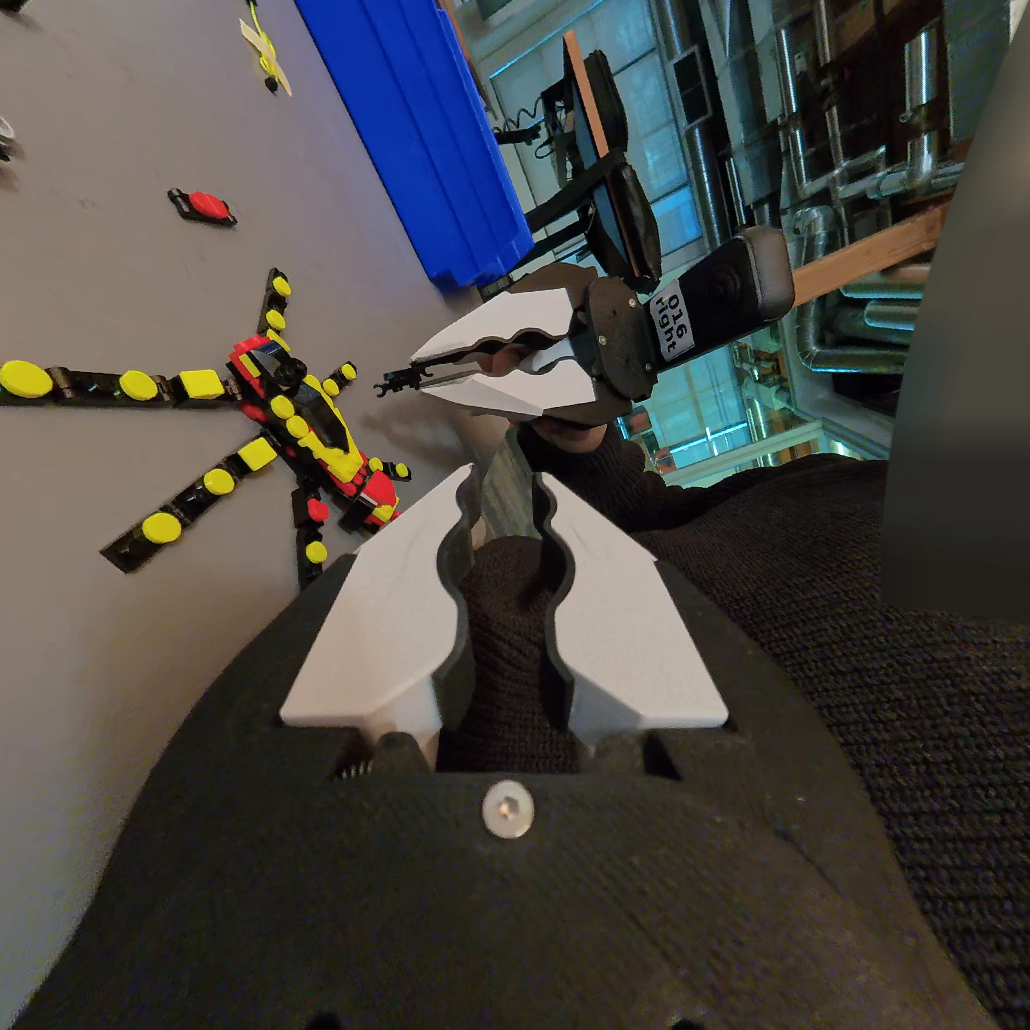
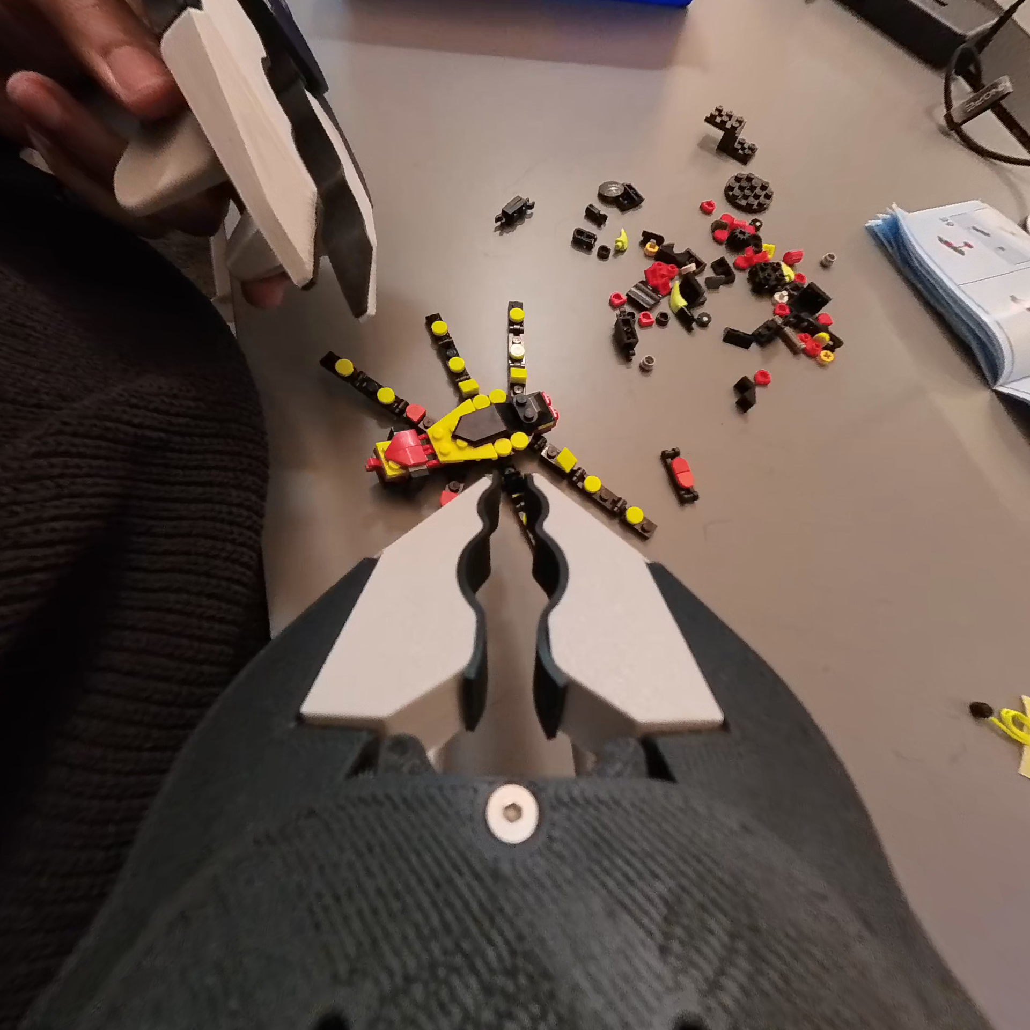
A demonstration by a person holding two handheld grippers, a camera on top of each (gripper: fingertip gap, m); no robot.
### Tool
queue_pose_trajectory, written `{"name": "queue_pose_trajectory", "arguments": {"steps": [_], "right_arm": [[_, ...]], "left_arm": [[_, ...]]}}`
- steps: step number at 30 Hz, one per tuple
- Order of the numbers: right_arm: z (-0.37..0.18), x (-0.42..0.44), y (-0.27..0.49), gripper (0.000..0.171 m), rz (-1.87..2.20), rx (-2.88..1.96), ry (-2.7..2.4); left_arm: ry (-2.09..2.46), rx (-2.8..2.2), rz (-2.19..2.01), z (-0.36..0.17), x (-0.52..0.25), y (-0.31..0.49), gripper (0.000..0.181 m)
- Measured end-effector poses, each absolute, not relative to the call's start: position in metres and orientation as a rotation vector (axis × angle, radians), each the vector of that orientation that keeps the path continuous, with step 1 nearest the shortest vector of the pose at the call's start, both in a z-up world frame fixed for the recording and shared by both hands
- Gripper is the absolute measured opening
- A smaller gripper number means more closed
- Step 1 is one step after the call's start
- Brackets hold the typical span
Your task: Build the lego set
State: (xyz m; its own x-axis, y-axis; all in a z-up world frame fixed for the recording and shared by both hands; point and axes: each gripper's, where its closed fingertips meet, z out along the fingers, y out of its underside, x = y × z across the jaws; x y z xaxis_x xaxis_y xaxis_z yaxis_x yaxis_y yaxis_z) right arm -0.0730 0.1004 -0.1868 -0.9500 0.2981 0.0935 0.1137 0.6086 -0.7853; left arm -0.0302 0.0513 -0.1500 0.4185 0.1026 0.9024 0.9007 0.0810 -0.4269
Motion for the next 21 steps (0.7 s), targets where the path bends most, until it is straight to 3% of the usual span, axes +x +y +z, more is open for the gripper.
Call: {"name": "queue_pose_trajectory", "arguments": {"steps": [17, 21], "right_arm": [[-0.184, -0.077, 0.103, 0.005, 1.264, -0.346, -2.595], [-0.164, -0.092, 0.109, 0.006, 1.458, -0.522, -2.500]], "left_arm": [[-1.002, -1.366, -0.774, -0.152, -0.031, 0.053, 0.016], [-1.035, -1.397, -0.675, -0.156, -0.044, 0.046, 0.022]]}}
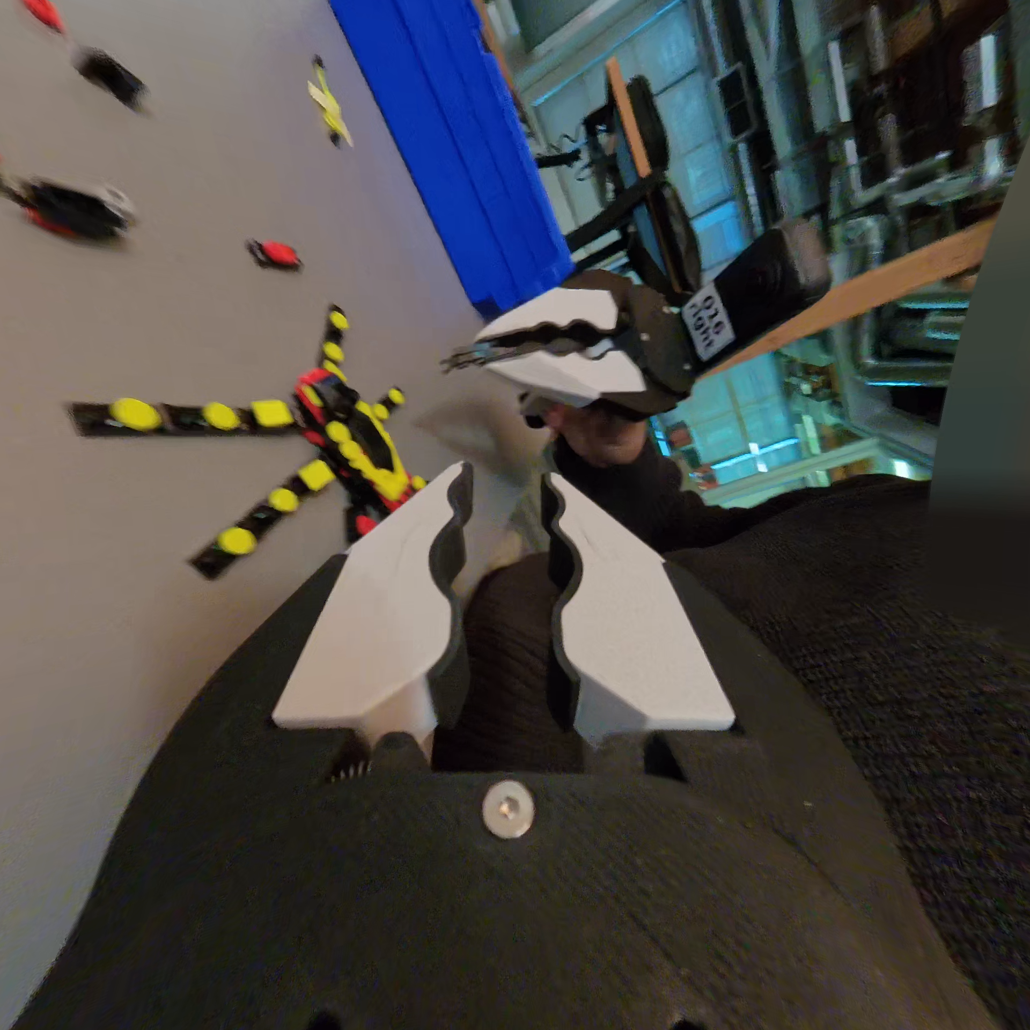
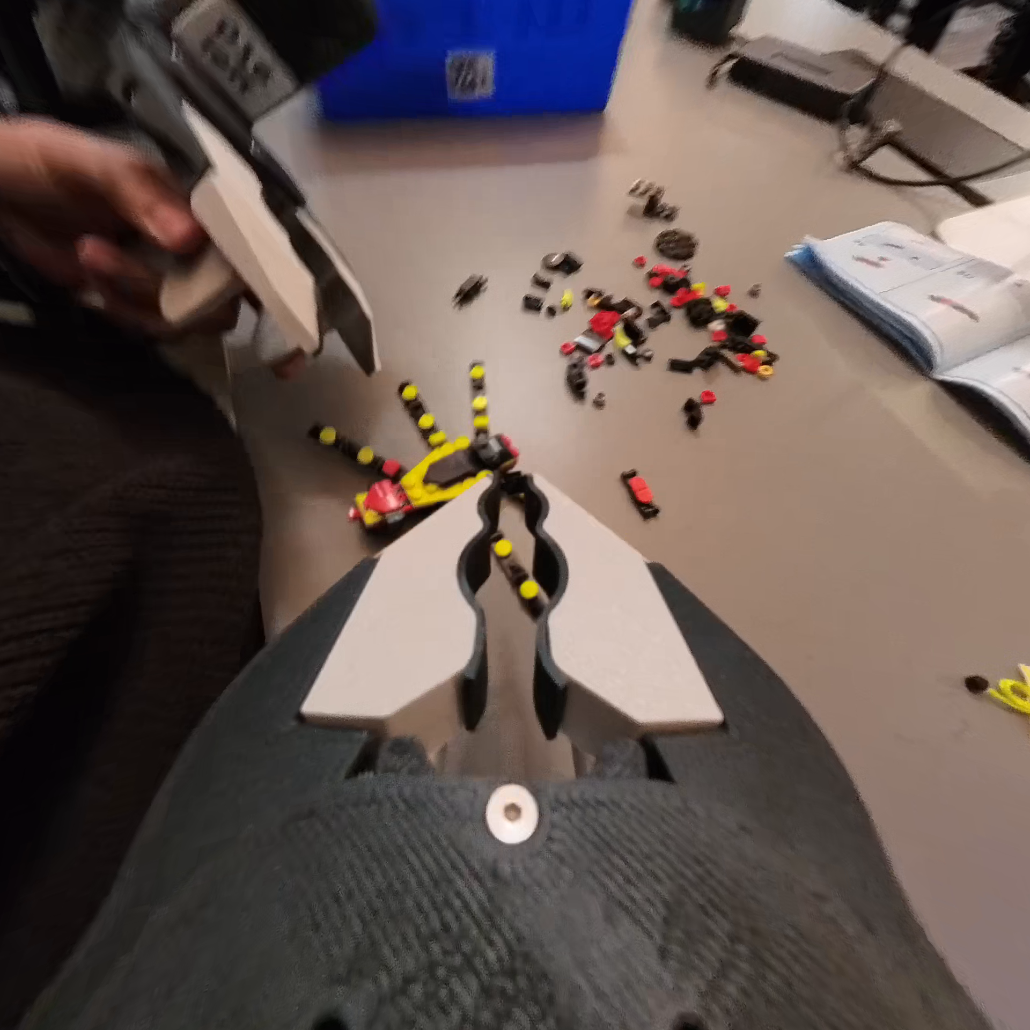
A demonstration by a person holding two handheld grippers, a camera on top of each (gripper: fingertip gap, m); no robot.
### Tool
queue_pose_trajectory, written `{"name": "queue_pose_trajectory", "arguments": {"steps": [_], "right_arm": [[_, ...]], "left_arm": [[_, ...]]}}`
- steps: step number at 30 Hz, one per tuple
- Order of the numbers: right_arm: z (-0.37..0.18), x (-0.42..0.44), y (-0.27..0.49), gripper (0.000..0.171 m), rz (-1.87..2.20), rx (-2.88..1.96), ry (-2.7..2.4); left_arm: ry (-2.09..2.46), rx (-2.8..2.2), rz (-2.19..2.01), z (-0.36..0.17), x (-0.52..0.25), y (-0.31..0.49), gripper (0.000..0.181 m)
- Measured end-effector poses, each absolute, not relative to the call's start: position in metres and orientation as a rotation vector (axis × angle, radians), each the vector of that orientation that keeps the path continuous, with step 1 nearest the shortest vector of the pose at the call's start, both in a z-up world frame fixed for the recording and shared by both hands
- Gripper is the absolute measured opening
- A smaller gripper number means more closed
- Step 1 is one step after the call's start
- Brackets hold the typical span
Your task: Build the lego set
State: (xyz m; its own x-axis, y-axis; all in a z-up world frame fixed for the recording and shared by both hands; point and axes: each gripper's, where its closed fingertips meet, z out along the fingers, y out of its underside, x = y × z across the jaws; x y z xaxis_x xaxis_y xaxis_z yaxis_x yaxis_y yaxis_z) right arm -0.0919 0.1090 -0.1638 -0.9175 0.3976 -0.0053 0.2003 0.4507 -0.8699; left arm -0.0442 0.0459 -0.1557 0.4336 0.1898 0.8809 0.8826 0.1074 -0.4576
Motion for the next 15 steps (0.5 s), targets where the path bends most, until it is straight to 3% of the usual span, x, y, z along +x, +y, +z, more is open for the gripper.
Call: {"name": "queue_pose_trajectory", "arguments": {"steps": [4, 9, 15], "right_arm": [[-0.145, -0.147, 0.147, 0.006, 1.709, -0.996, -2.248], [-0.175, -0.206, 0.181, 0.005, 1.896, -1.678, -2.039], [-0.208, -0.236, 0.185, 0.007, 1.684, -1.827, -2.033]], "left_arm": [[-1.076, -1.527, -0.388, -0.154, -0.088, 0.011, 0.038], [-1.147, -1.672, 0.042, -0.155, -0.174, -0.052, 0.052], [-1.281, -1.929, 0.473, -0.196, -0.275, -0.115, 0.070]]}}
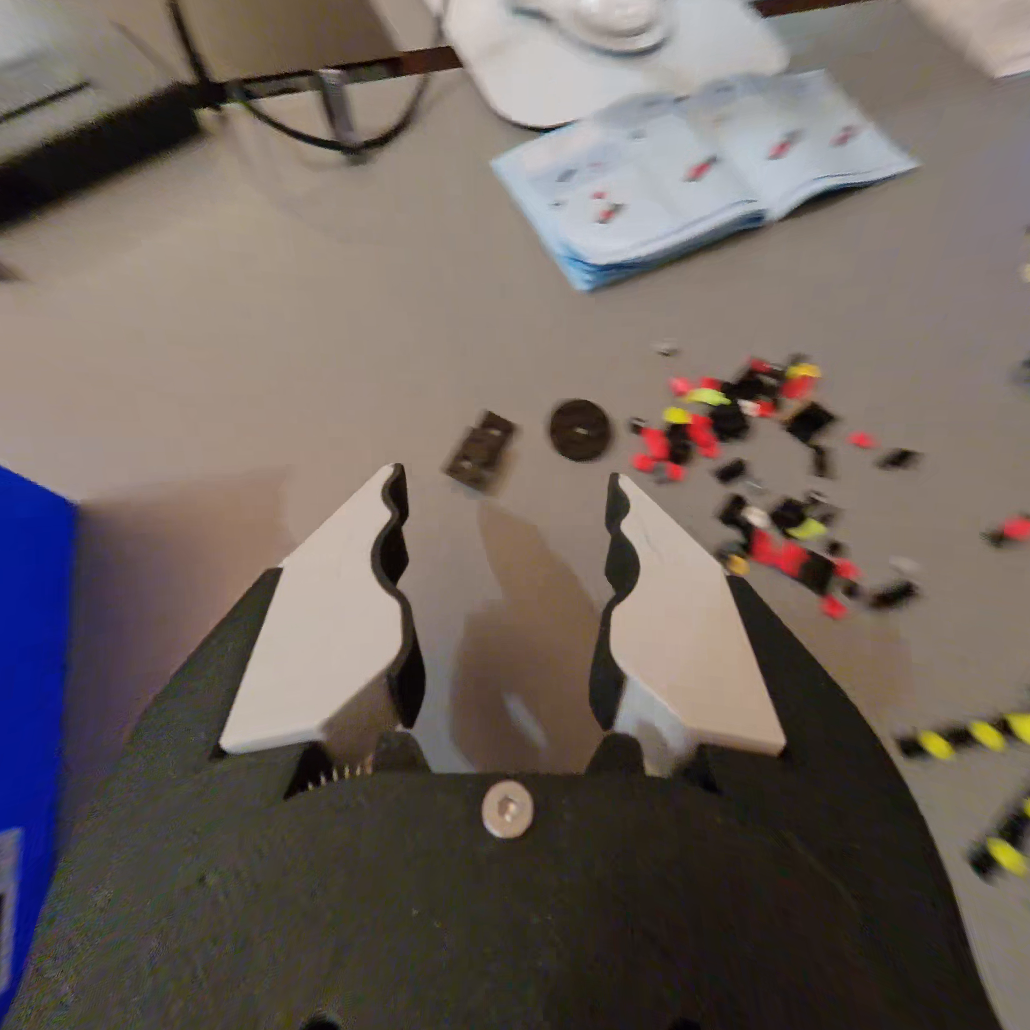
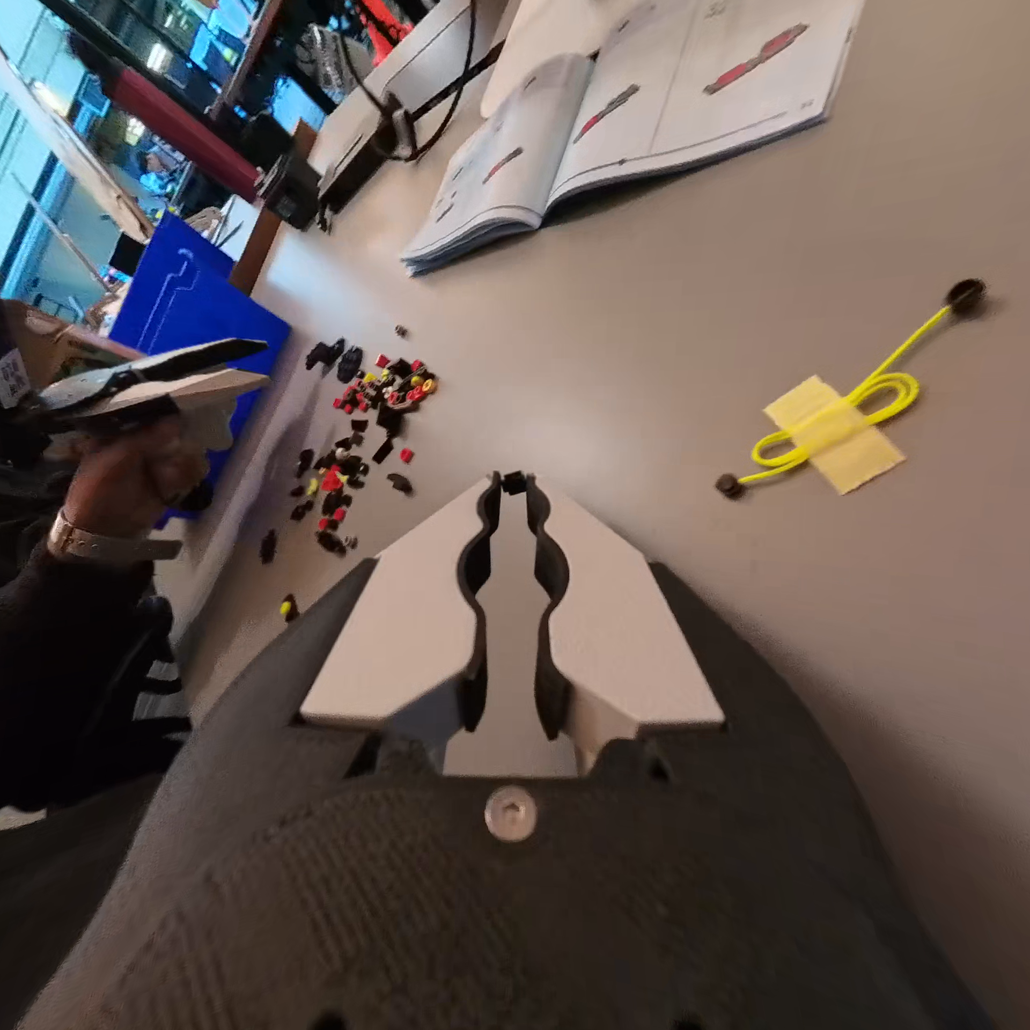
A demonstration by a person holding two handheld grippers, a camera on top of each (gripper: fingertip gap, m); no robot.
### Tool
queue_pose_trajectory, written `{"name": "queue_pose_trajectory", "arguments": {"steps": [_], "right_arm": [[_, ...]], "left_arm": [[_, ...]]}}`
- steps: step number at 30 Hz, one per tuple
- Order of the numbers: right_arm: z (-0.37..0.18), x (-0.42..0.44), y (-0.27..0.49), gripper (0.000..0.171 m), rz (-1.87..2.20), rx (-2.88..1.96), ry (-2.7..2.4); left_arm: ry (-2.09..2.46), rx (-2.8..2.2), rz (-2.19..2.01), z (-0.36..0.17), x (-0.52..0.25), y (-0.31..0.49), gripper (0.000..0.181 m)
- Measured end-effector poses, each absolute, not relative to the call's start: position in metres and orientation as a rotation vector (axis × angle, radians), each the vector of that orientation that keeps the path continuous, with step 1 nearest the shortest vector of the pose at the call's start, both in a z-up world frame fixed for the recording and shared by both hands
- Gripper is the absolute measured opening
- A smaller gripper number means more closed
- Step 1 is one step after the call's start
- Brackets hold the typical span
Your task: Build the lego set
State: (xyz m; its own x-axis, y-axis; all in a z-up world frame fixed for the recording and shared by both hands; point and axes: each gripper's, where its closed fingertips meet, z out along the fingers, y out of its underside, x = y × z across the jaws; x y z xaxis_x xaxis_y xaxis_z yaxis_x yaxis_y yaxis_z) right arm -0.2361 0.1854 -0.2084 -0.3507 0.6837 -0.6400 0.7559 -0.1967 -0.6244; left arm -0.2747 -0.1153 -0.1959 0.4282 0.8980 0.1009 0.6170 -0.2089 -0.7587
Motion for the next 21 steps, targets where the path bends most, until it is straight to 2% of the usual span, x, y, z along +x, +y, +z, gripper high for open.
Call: {"name": "queue_pose_trajectory", "arguments": {"steps": [1, 4, 7, 10, 13, 17, 21], "right_arm": [[-0.209, -0.239, 0.188, 0.010, -1.611, 1.765, 1.958], [-0.217, -0.237, 0.193, 0.042, -1.546, 1.776, 1.989], [-0.214, -0.232, 0.198, 0.055, -1.533, 1.759, 1.962], [-0.207, -0.226, 0.215, 0.061, -1.529, 1.784, 2.106], [-0.212, -0.227, 0.242, 0.071, -1.395, 1.815, 2.545], [-0.205, -0.252, 0.270, 0.070, -1.247, 1.858, 3.044], [-0.196, -0.288, 0.263, 0.081, -1.349, 1.847, 3.072]], "left_arm": [[-1.312, -1.927, 0.493, -0.202, -0.285, -0.120, 0.072], [-1.400, -1.918, 0.464, -0.218, -0.294, -0.126, 0.083], [-1.437, -1.958, 0.550, -0.226, -0.290, -0.138, 0.092], [-1.470, -1.959, 0.622, -0.227, -0.286, -0.149, 0.092], [-1.496, -1.951, 0.647, -0.230, -0.287, -0.154, 0.098], [-1.551, -1.921, 0.759, -0.234, -0.303, -0.168, 0.102], [-1.595, -1.918, 0.738, -0.238, -0.309, -0.169, 0.109]]}}
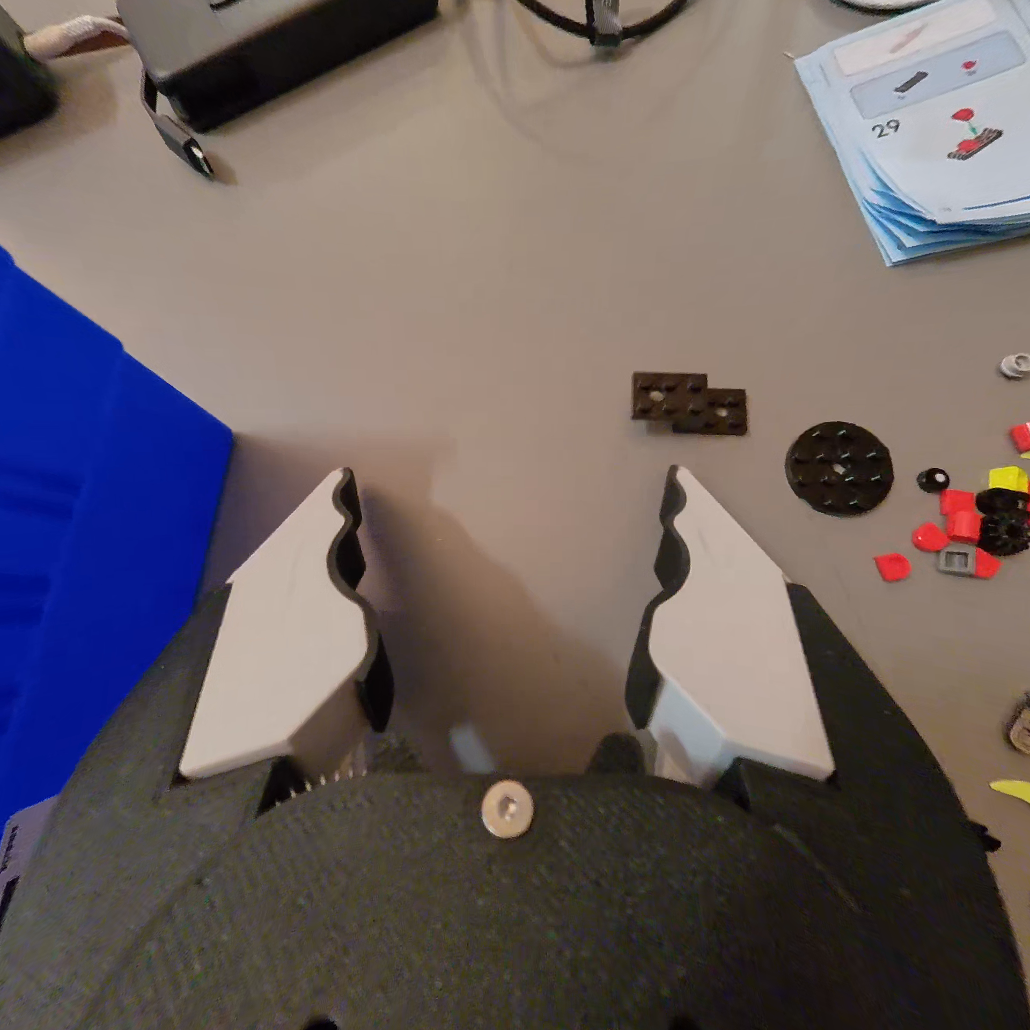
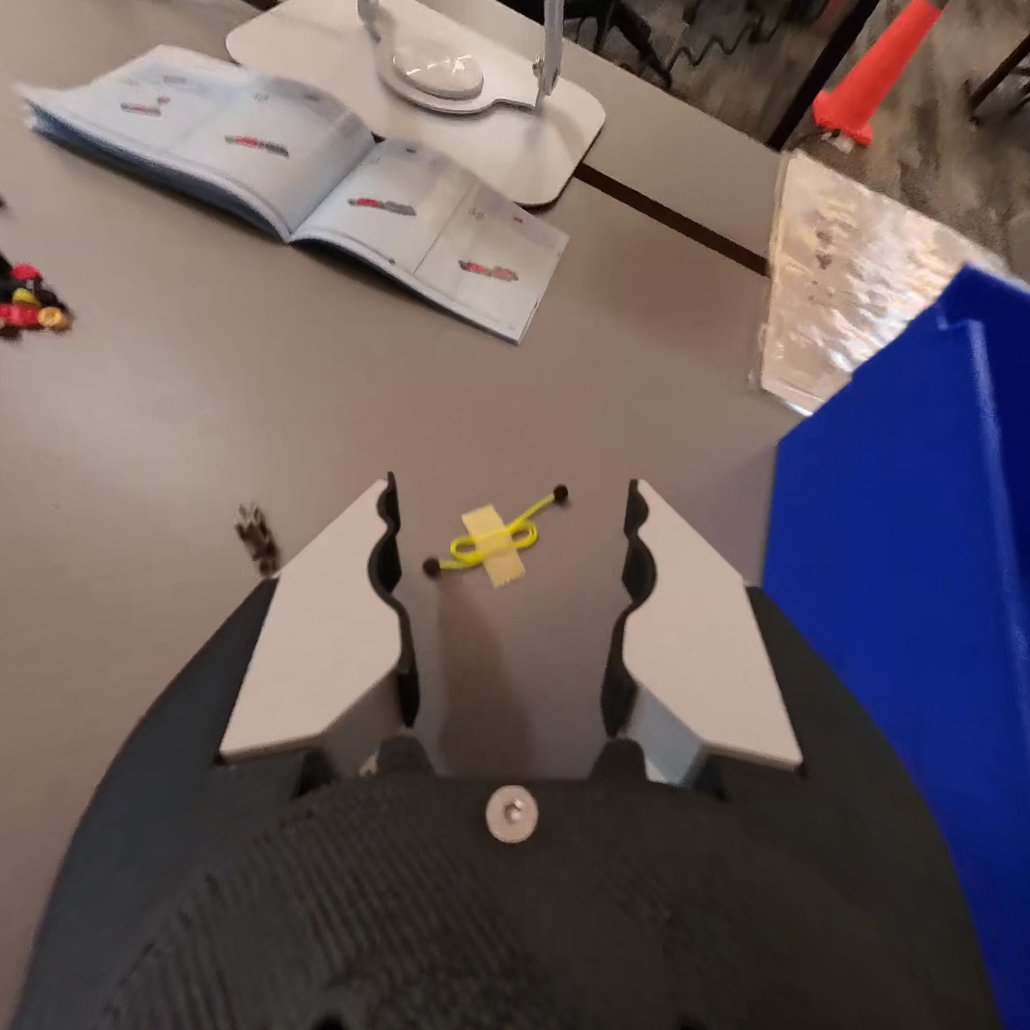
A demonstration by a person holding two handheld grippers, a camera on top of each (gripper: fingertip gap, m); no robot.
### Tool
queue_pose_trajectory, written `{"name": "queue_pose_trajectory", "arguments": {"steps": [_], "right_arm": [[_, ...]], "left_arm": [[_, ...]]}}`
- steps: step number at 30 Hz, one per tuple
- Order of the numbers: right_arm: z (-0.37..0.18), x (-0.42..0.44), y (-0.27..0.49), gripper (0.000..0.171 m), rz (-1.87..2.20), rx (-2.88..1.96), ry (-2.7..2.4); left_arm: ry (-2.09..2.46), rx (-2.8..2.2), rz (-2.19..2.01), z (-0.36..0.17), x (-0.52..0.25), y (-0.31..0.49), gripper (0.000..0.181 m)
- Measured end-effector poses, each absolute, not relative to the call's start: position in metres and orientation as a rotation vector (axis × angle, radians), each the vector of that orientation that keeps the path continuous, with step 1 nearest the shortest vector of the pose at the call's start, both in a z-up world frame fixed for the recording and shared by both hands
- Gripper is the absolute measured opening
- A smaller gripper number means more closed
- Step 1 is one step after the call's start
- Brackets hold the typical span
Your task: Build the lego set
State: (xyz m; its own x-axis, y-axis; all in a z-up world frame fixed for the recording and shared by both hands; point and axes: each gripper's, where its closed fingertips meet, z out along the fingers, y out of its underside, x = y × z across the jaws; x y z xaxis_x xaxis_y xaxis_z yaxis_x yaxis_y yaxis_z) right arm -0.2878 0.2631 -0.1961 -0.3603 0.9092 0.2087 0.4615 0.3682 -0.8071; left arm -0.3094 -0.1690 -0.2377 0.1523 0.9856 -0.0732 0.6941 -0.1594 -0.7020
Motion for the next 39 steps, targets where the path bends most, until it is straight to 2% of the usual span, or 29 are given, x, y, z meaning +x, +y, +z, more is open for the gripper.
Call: {"name": "queue_pose_trajectory", "arguments": {"steps": [3, 8, 17, 20, 25, 29, 33, 36, 39], "right_arm": [[-0.212, -0.318, 0.260, 0.098, 0.890, -1.320, -1.990], [-0.238, -0.354, 0.260, 0.101, 0.855, -1.464, -2.011], [-0.239, -0.356, 0.259, 0.104, 0.873, -1.475, -2.033], [-0.244, -0.353, 0.277, 0.135, 0.792, -1.613, -1.924], [-0.248, -0.348, 0.292, 0.159, 0.722, -1.734, -1.825], [-0.248, -0.348, 0.292, 0.159, 0.719, -1.735, -1.823], [-0.248, -0.348, 0.292, 0.159, 0.720, -1.735, -1.823], [-0.248, -0.348, 0.292, 0.159, 0.719, -1.735, -1.823], [-0.248, -0.348, 0.292, 0.159, 0.720, -1.735, -1.823]], "left_arm": [[-1.621, -1.895, 0.717, -0.238, -0.311, -0.171, 0.109], [-1.660, -1.868, 0.659, -0.241, -0.310, -0.173, 0.111], [-1.625, -1.893, 0.646, -0.241, -0.309, -0.171, 0.112], [-1.650, -1.885, 0.664, -0.242, -0.308, -0.174, 0.114], [-1.698, -1.858, 0.724, -0.240, -0.303, -0.180, 0.118], [-1.694, -1.870, 0.827, -0.236, -0.306, -0.184, 0.128], [-1.712, -1.861, 0.667, -0.244, -0.315, -0.181, 0.133], [-1.722, -1.868, 0.657, -0.246, -0.321, -0.189, 0.144], [-1.726, -1.869, 0.659, -0.247, -0.321, -0.190, 0.146]]}}
